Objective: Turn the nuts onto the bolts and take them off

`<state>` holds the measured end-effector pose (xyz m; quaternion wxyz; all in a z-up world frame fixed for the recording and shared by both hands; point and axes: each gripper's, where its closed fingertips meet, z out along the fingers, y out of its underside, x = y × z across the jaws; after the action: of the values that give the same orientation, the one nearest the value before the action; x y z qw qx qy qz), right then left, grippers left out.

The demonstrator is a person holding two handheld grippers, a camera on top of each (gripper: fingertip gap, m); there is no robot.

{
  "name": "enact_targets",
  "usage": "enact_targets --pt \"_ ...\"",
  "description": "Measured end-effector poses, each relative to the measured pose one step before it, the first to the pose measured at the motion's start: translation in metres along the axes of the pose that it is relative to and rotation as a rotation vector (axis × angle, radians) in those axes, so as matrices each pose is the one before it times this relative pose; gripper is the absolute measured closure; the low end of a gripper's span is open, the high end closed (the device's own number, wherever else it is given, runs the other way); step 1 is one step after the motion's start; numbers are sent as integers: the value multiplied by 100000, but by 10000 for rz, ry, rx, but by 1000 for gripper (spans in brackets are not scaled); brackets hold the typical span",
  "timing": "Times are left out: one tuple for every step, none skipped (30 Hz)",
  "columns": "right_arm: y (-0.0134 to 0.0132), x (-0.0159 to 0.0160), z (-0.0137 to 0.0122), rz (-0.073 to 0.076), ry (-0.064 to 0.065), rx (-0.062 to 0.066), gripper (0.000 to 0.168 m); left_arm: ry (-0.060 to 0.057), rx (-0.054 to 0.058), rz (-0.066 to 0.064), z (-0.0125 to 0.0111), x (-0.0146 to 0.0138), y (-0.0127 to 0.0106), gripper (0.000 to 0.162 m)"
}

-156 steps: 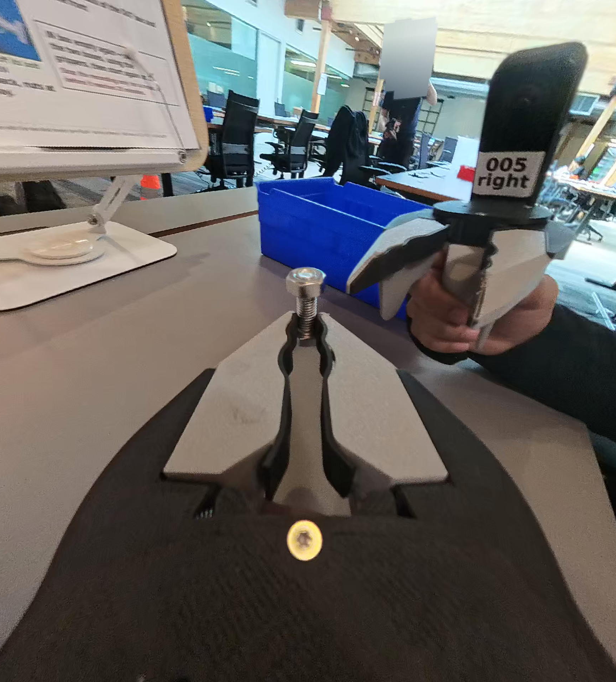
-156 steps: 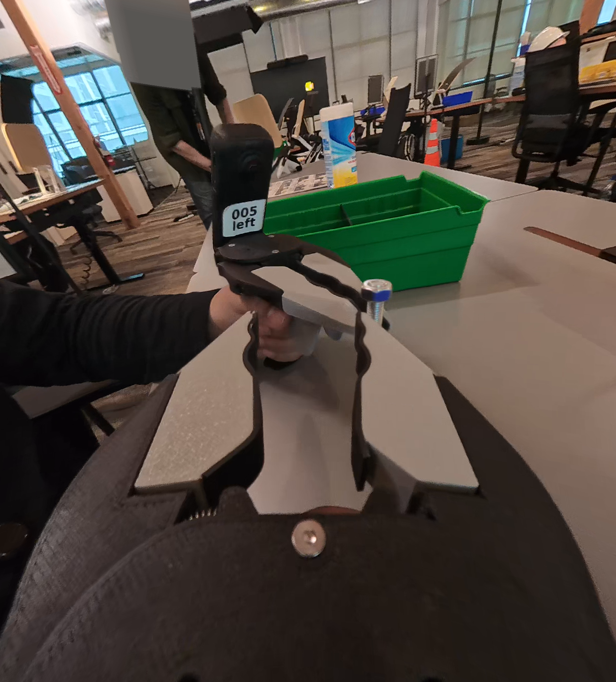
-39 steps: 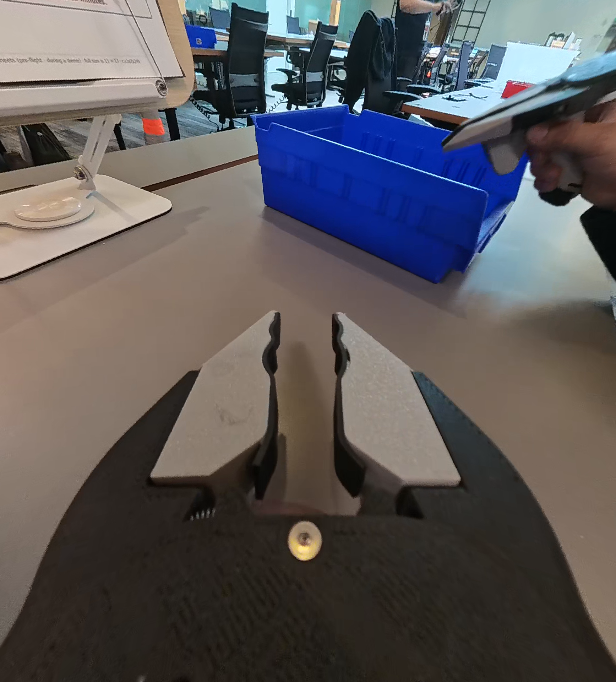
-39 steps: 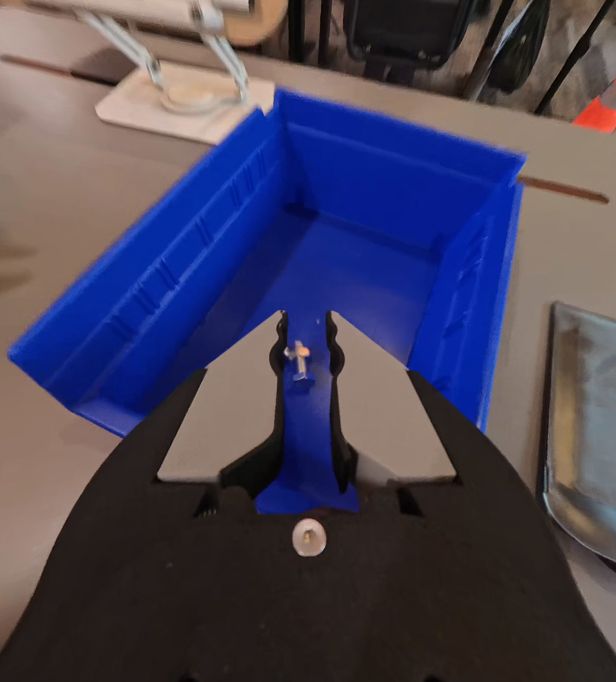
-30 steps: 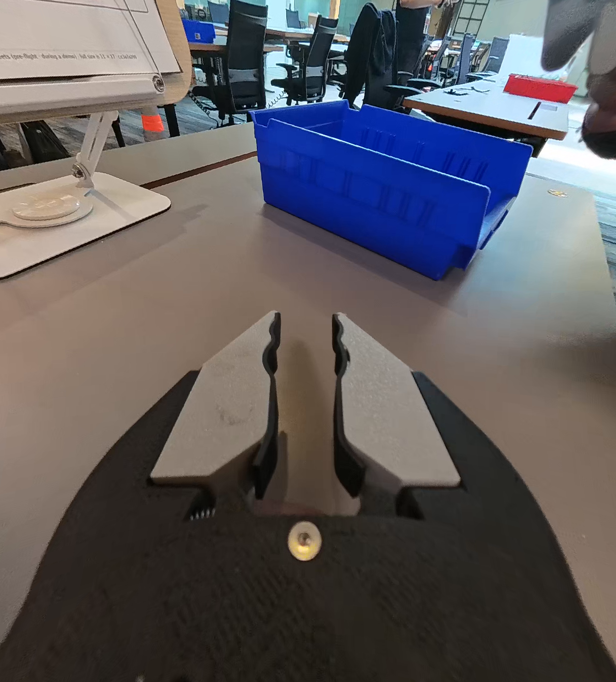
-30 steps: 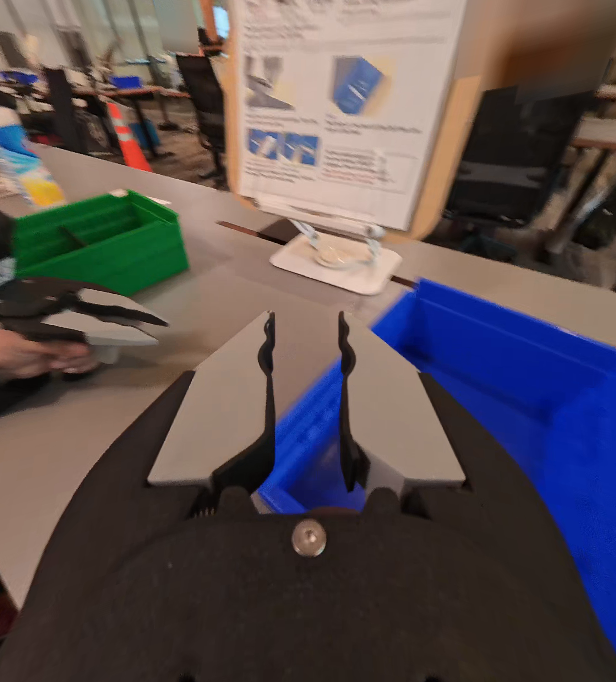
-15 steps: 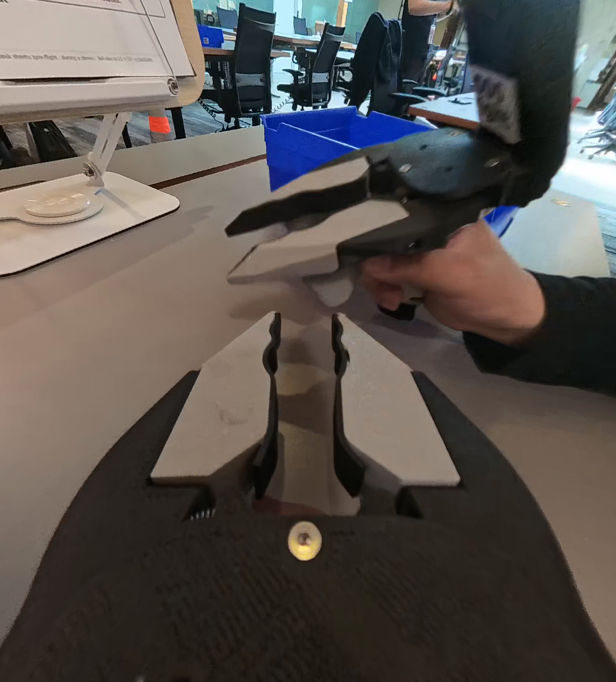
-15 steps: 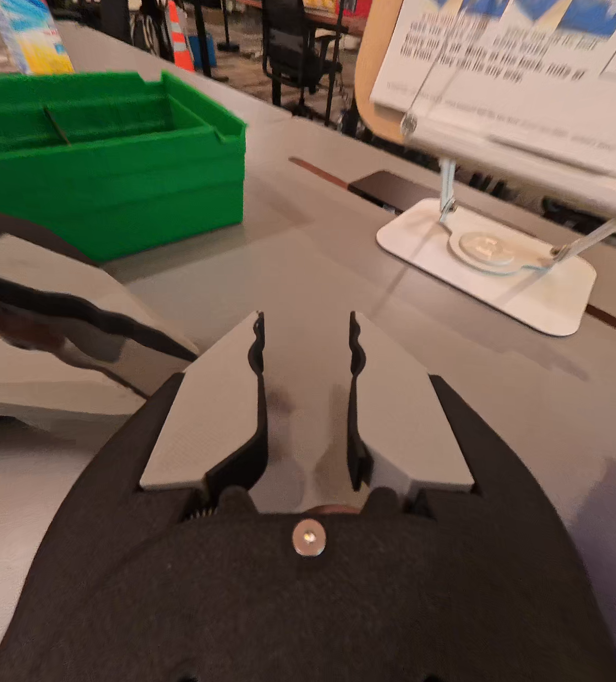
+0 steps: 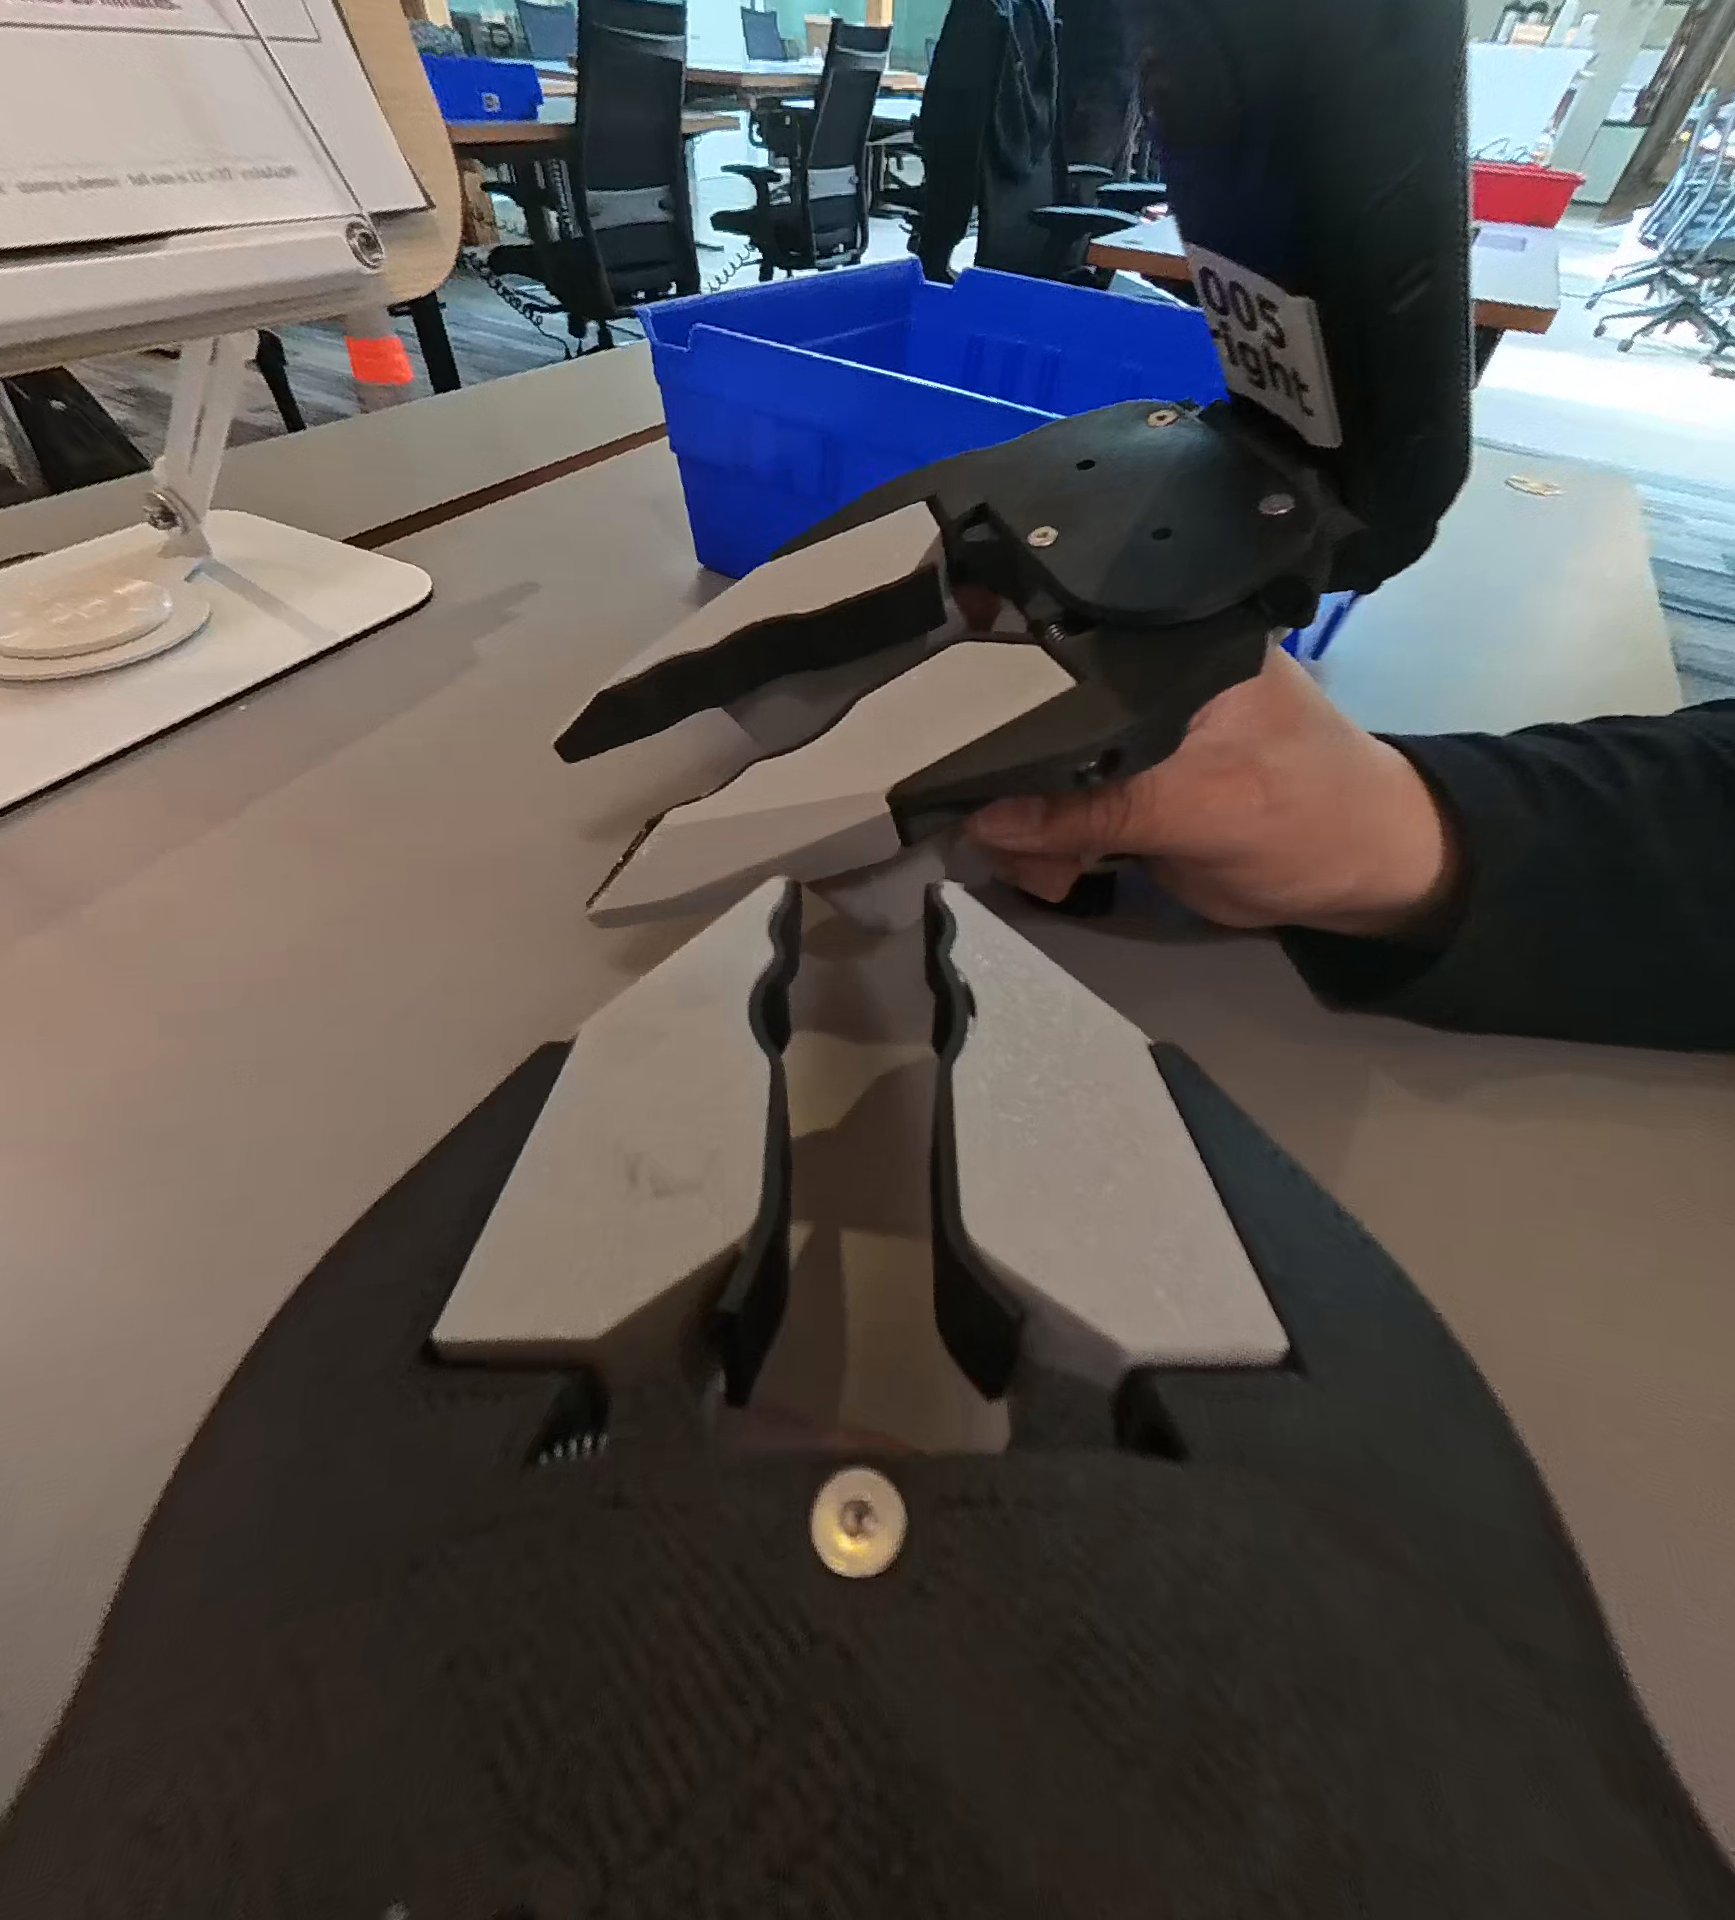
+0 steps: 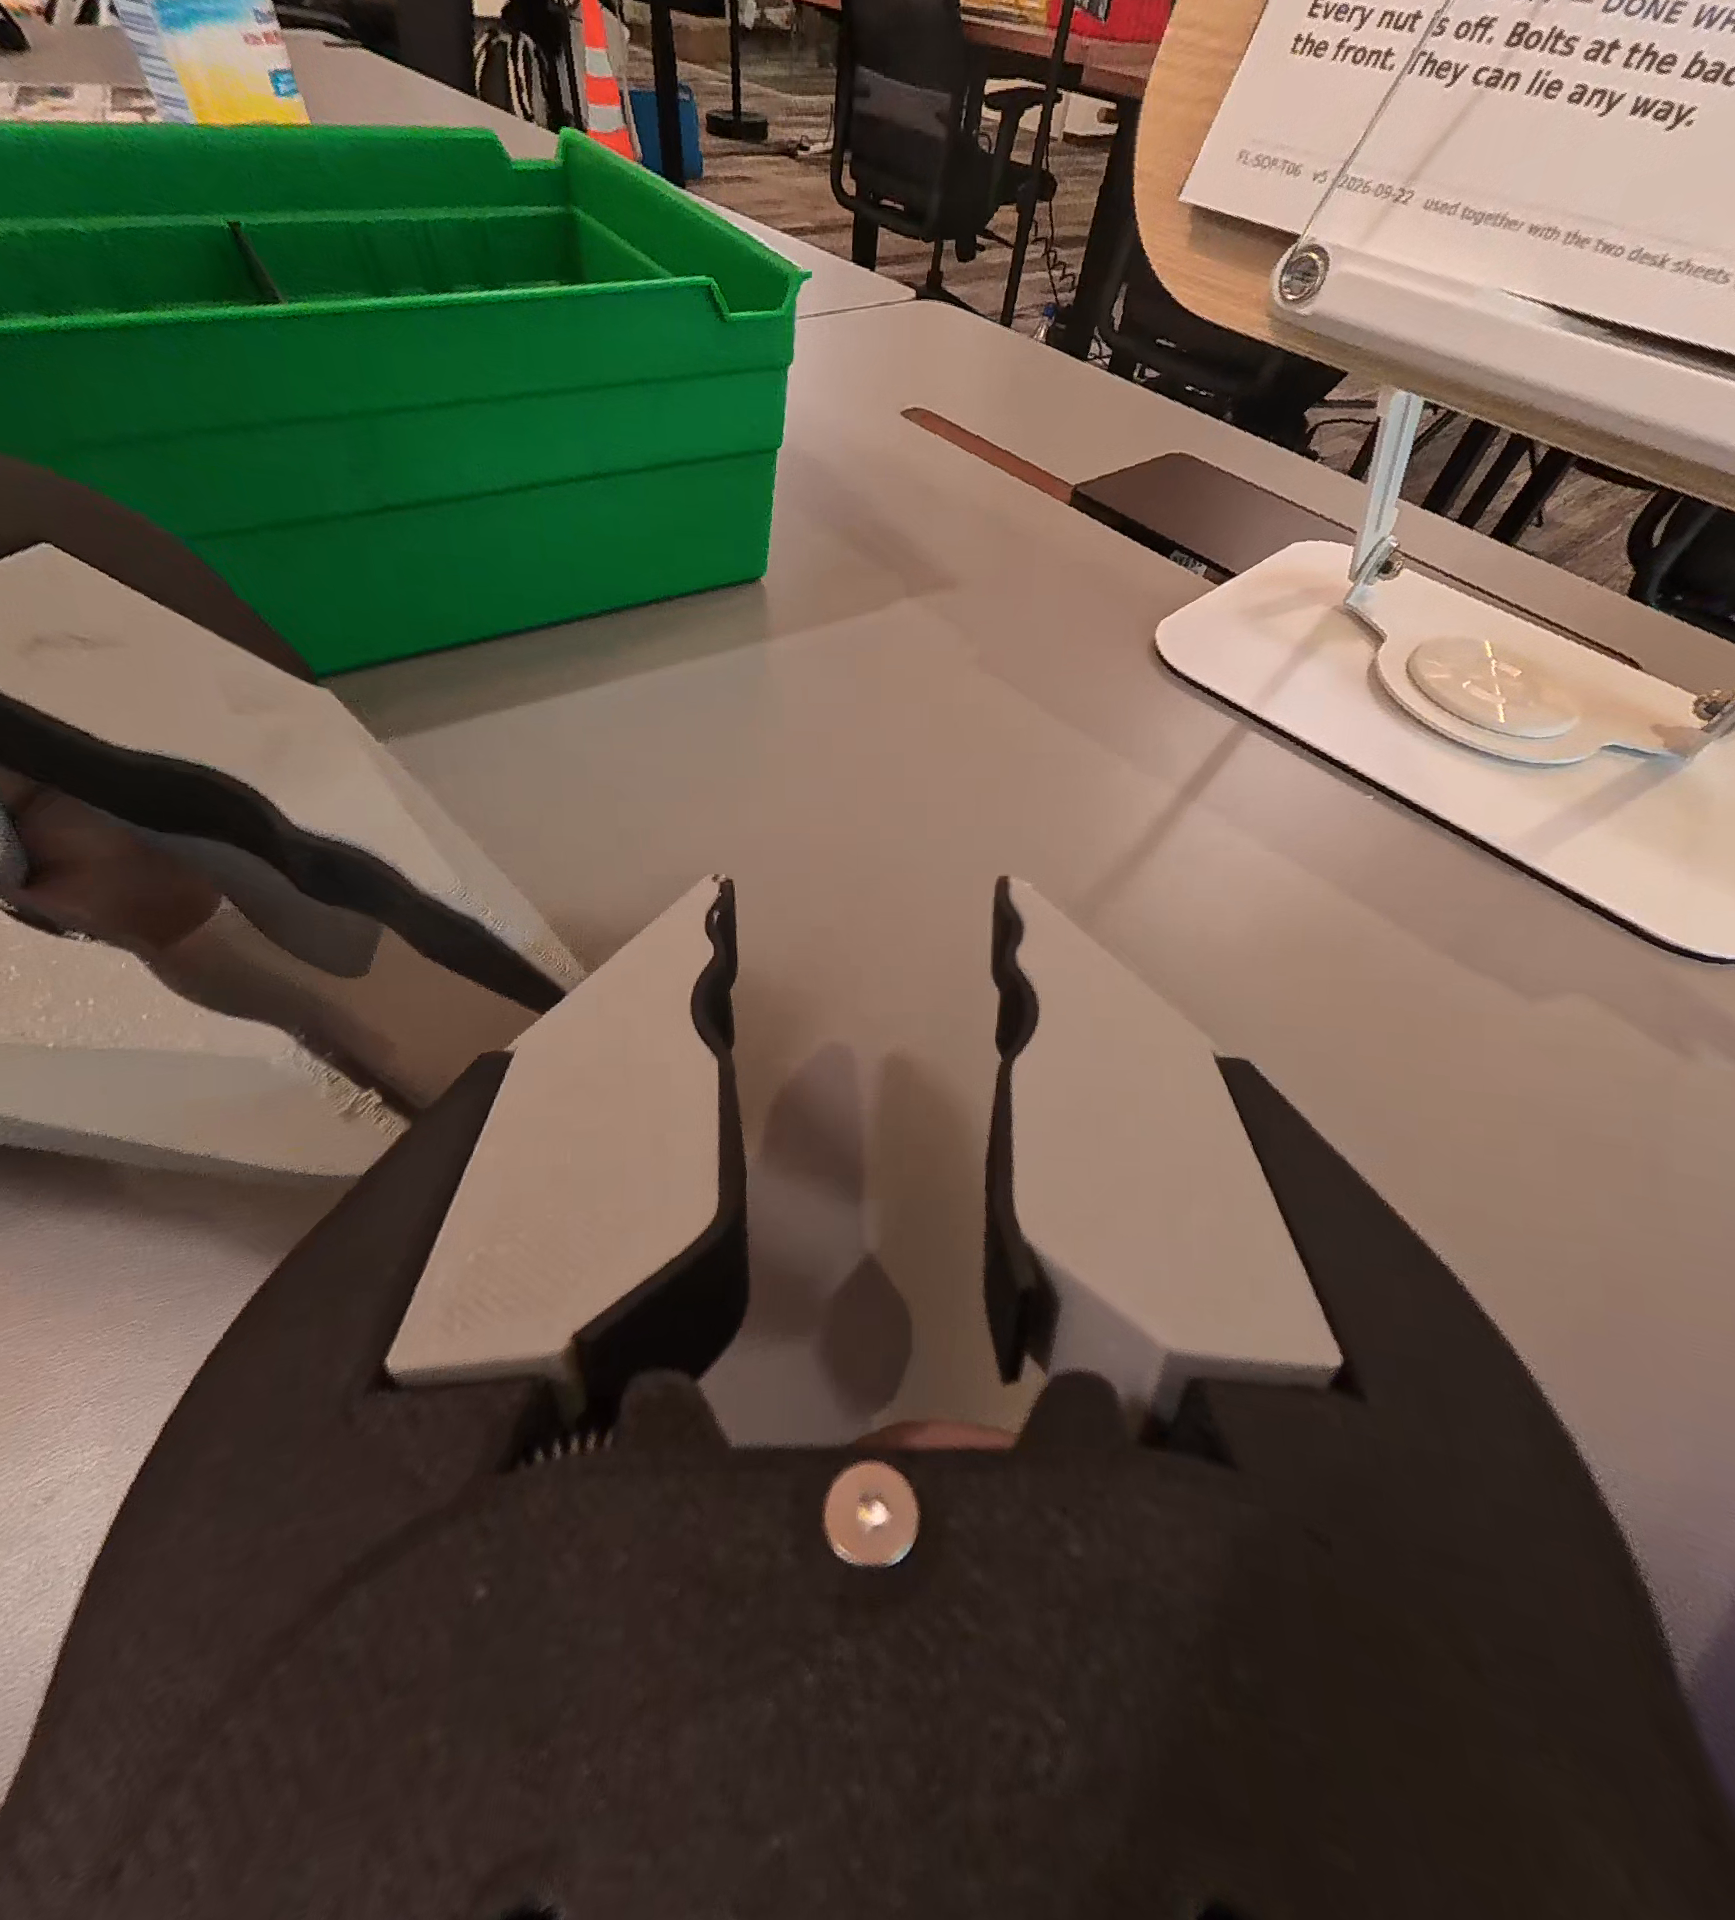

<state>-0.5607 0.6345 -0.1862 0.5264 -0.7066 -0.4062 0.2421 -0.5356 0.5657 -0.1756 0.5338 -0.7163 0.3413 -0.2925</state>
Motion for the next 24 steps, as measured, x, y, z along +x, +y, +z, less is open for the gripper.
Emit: enact_targets --pt "-39 -69 -104 12 -5 42 120 -36 93 -207 -167 129 -78 140" --pt "-20 100 -114 38 83 34 118 -203 153 -441 -419 13 -183 140" --pt "13 207 -119 78 118 22 118 -394 149 -422 -691 -179 -363 141" --pt "5 66 -97 123 9 15 117 -229 92 5 -913 50 -529 141" --pt "5 -108 -63 137 -129 4 117 -191 55 183 -1095 -38 -733 141" --pt "-25 -123 -37 131 -138 29 117 -221 82 118 -1251 -278 -1005 140" --pt "-40 -123 -10 100 -121 30 117 -239 151 61 -1376 -513 -1260 140" --pt "-13 -145 23 73 -113 -4 117 -262 111 51 -1460 -726 -1326 140" --pt "-35 -170 27 32 -78 13 118 -345 16 91 -1521 -1027 -1225 139" --pt "-109 -183 20 -32 -41 59 120 -386 -55 151 -1543 -1282 -1032 137" --pt "-50 -237 18 -93 -32 18 120 -323 -296 221 -1493 -1408 -522 138" --pt "55 -220 41 -131 4 -45 120 -252 -652 309 -1415 -1568 169 141" --pt "52 -229 38 -150 4 -46 120 -252 -821 291 -1351 -1787 709 143" --pt "15 -217 24 -140 -4 -23 120 -124 -894 173 -1167 -1705 1167 143" --pt "-15 -214 23 -105 -14 -8 120 -90 -911 -7 -911 -1745 1489 142" --pt "-13 -178 35 -60 -23 -1 120 -444 -856 -123 -622 -2298 1600 141" --pt "-1 -155 37 -27 -38 -8 120 -553 -951 -101 -253 -2469 1882 142" --pt "13 -91 33 -9 -25 -16 120 -297 -1077 -144 157 -1994 2164 142" --pt "3 -20 7 -3 -2 -6 120 -84 -1031 -241 503 -1546 2093 141" --pt "-5 8 1 10 1 5 120 -42 -892 -303 694 -1311 1803 141" --pt "-16 26 -19 29 -4 13 120 -54 -788 -264 757 -1129 1540 141" --pt "-22 32 -29 40 -1 22 120 -70 -706 -170 772 -935 1284 142" --pt "-13 35 -25 42 -11 14 120 -114 -544 -147 721 -769 906 142" --pt "-4 27 -21 41 -3 4 120 -169 -435 -103 629 -646 632 142"
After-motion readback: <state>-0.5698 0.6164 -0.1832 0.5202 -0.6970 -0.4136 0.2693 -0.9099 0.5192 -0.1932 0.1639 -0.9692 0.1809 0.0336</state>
